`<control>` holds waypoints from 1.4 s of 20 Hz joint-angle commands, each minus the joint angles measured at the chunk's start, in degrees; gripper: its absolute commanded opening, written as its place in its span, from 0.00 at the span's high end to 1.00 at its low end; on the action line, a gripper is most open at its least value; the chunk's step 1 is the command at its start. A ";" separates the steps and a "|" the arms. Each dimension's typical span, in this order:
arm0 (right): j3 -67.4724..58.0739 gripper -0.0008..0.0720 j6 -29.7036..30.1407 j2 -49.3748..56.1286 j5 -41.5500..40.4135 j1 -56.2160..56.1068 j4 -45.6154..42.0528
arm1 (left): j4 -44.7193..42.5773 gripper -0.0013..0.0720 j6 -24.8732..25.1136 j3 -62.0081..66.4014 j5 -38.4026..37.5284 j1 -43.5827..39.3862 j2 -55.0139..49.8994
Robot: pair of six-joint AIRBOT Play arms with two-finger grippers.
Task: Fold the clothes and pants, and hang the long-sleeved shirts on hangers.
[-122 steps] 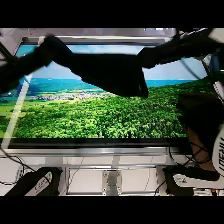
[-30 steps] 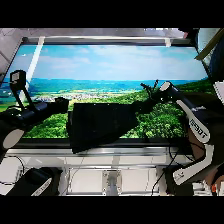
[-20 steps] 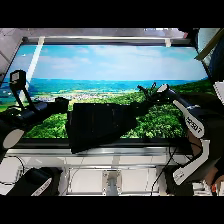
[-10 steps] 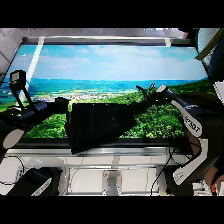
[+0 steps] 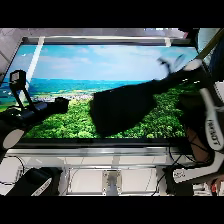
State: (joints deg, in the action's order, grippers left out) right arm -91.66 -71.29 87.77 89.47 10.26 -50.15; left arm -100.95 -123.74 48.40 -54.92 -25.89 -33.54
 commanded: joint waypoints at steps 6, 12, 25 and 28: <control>-19.08 0.96 -11.74 -18.86 15.74 45.55 -11.41 | -1.09 0.04 0.11 0.04 0.04 0.04 0.04; 2.67 0.96 -12.15 -25.51 15.89 56.85 -24.09 | -2.23 0.04 0.09 0.04 0.04 0.04 0.04; -10.38 0.15 -21.27 -27.58 9.97 55.49 -6.12 | -2.10 0.04 0.07 0.04 0.20 0.04 0.02; -10.34 0.69 -12.22 -30.10 7.89 41.05 11.89 | -2.08 0.04 0.07 0.04 3.56 0.04 0.04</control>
State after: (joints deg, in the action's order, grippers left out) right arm -99.72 -88.36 59.31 99.98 60.25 -57.80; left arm -103.02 -123.70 48.40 -53.82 -25.89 -33.54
